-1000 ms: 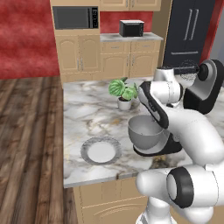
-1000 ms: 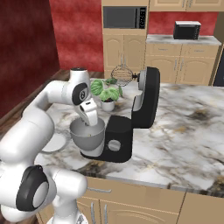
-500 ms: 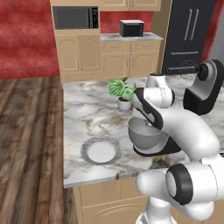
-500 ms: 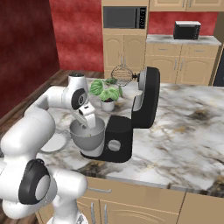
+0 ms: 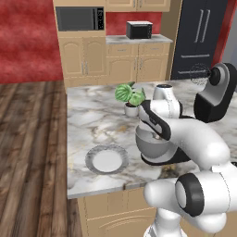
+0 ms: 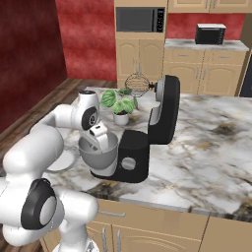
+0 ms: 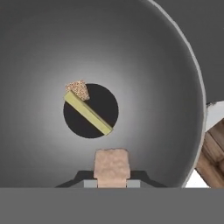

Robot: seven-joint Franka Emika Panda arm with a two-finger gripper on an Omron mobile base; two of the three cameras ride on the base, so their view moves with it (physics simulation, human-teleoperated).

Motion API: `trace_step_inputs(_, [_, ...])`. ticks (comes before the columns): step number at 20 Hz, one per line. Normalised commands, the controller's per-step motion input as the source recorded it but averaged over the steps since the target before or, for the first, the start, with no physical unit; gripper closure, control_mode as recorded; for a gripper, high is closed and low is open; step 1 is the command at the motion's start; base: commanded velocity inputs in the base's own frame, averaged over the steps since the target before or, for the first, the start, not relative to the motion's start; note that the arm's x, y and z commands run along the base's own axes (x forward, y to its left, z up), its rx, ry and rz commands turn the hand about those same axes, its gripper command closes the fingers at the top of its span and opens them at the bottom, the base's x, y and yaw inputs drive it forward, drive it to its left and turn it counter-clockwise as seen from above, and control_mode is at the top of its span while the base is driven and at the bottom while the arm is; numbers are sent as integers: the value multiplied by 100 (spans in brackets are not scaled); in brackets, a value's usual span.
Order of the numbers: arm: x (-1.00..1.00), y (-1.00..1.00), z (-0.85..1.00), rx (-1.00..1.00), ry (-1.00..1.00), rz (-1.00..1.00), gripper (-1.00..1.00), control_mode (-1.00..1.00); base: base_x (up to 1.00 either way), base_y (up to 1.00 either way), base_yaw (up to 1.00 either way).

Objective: Add butter and sugar cubes to the stand mixer bowl and then turn on the stand mixer to begin making frosting.

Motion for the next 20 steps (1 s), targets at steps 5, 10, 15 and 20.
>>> trace_step_inputs(5, [0,0,-22,0,0,0,-100,-100,0,0,0])
trace_step_inputs(10, [0,0,0,0,0,0,-100,-100,0,0,0])
trace_step_inputs(15, [0,0,0,0,0,0,-100,-100,0,0,0])
trace_step_inputs(20, [-8,0,24,0,-7,5,-100,-100,0,0,0])
